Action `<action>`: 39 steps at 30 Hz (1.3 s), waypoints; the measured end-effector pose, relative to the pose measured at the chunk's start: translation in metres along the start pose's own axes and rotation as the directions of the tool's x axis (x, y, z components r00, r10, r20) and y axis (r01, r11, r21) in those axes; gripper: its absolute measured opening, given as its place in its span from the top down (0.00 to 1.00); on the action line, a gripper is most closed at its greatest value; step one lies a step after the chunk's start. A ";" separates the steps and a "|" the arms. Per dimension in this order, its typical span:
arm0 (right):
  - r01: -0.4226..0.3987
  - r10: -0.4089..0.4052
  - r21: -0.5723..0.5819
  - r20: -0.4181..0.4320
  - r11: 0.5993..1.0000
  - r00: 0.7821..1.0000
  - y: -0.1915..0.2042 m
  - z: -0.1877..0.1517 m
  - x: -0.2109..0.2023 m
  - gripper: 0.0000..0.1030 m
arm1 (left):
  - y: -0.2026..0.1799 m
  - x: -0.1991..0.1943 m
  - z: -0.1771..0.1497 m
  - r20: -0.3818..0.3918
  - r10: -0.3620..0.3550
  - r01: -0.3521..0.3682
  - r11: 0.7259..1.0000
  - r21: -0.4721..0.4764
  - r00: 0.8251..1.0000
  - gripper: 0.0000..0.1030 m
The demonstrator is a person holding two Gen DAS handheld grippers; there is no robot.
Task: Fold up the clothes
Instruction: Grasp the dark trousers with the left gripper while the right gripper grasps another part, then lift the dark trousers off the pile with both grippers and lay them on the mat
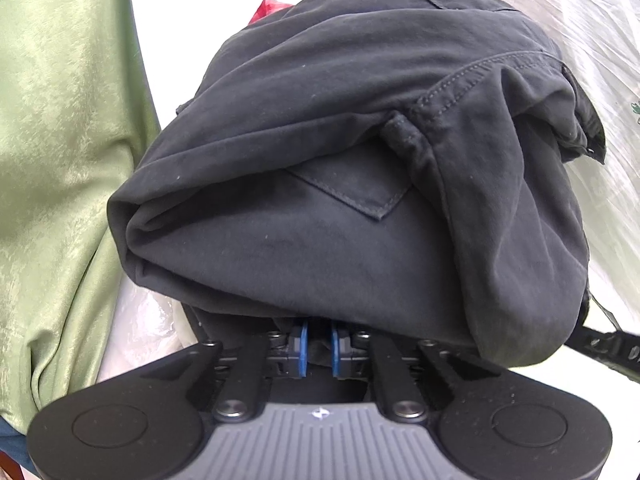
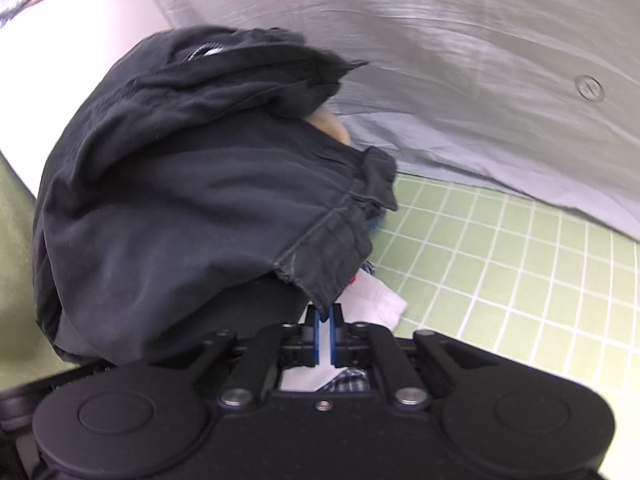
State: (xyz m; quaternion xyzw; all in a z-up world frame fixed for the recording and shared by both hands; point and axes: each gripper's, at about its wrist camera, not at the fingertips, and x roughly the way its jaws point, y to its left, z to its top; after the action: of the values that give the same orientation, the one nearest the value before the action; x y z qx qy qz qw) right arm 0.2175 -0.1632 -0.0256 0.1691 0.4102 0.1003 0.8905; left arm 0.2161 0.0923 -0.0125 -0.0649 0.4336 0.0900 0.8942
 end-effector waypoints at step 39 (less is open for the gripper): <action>-0.073 0.076 0.226 -0.002 0.971 0.997 0.000 -0.013 -0.007 0.97 | 0.026 0.018 -0.006 -0.067 0.020 -0.019 1.000 0.025 0.998 0.89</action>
State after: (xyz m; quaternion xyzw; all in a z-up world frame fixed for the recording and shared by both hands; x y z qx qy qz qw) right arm 0.2028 -0.1628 -0.0287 0.2839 0.4169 0.0872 0.8591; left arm 0.2168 0.1181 -0.0313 -0.0529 0.4650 0.0913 0.8790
